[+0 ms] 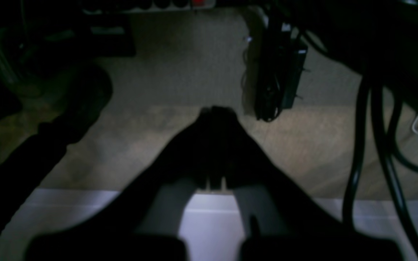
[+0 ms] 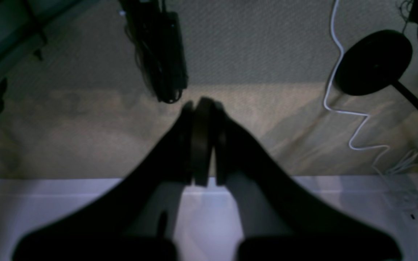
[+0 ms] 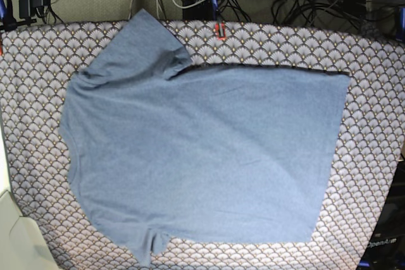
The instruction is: Fold the T-shirt properly
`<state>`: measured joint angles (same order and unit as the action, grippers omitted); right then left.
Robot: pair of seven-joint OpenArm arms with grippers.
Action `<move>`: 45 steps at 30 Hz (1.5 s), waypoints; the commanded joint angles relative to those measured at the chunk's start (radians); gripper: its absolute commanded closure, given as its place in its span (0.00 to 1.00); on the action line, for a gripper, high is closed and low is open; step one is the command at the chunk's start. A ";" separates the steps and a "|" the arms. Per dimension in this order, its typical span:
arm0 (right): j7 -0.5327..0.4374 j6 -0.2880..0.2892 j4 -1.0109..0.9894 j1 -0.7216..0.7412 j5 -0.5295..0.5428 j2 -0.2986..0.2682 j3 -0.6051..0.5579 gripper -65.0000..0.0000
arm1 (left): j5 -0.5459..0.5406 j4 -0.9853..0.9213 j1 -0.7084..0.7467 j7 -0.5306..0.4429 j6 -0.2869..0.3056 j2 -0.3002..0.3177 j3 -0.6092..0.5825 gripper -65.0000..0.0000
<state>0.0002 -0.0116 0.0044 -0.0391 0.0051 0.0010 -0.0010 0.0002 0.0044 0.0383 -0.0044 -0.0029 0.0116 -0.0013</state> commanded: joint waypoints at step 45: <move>0.008 0.011 0.098 -0.058 -0.004 0.000 0.002 1.00 | 0.002 0.001 0.018 -0.001 0.001 0.003 0.005 1.00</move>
<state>0.0071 -0.0082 0.1001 -0.0948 0.0032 0.0002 -0.0010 -0.0002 0.0063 0.0521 -0.0044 0.0006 0.0113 0.0044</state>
